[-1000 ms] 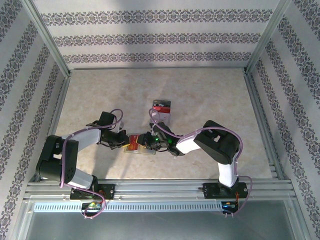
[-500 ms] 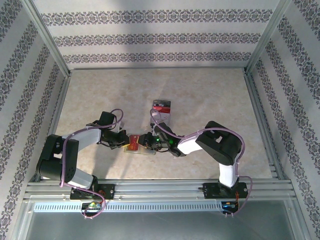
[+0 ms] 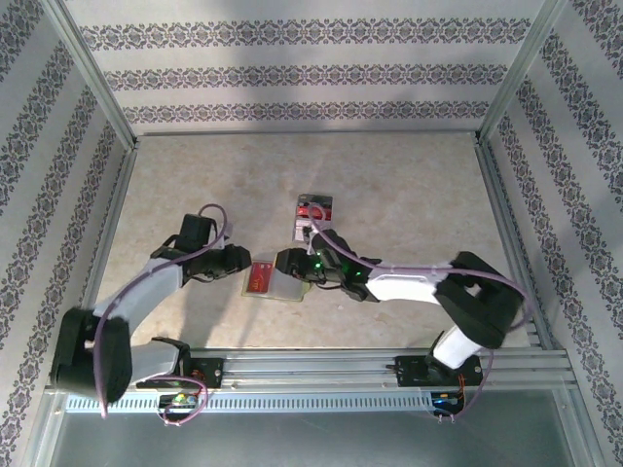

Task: Take the credit cards out of the card holder

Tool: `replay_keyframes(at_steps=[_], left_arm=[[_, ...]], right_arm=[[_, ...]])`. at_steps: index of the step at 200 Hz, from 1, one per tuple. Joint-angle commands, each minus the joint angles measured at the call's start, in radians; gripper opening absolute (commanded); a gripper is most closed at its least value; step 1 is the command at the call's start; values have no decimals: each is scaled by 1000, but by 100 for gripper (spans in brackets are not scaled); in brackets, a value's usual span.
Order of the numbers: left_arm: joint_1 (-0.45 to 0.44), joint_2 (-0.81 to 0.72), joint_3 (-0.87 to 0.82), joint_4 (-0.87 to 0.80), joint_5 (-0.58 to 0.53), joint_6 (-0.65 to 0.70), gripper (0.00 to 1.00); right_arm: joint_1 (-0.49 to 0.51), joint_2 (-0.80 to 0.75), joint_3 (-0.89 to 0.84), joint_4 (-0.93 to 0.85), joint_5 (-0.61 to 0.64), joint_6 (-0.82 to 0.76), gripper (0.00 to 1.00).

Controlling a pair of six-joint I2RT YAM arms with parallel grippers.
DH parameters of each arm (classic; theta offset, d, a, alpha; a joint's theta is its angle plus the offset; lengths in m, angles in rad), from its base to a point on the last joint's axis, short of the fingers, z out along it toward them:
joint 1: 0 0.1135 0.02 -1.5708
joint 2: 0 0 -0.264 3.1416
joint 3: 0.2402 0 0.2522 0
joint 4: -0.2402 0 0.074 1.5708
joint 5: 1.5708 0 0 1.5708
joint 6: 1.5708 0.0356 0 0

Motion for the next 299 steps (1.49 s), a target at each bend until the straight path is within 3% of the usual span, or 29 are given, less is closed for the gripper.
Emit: replay_keyframes(at_steps=[1,30,53,72,78,120,155,192,235,269,299], left_arm=[[-7,-160,-4,-20,-138,-10,43],[-4,-356,-44,-53,-264,-17,61],[-3,-466,-95,-52,-356,-35,69],[-1,-545,-137,-50,-439,-60,76],[-1,-571,-150,-50,-467,-70,78],[2,-720,-234,-51,-571,-132,88],[3,-758,-259,-64,-571,-144,89],[8,-680,-223,-72,-505,-126,85],[38,-365,-124,-66,-274,-88,79],[54,-137,-114,48,-139,-115,76],[54,6,-91,125,-41,-117,64]], right_arm=[[-34,-130,-24,-181,96,-144,46],[-132,-345,-89,-346,142,-242,59],[-261,-525,-175,-417,135,-271,68],[-367,-693,-253,-454,135,-279,84],[-398,-749,-277,-466,134,-282,97],[-618,-1046,-426,-580,108,-233,98],[-706,-1129,-480,-645,41,-212,98],[-708,-1074,-466,-645,0,-216,98],[-709,-976,-443,-613,-62,-211,98],[-708,-976,-431,-643,-62,-215,98],[-709,-1009,-432,-671,-43,-219,98]])
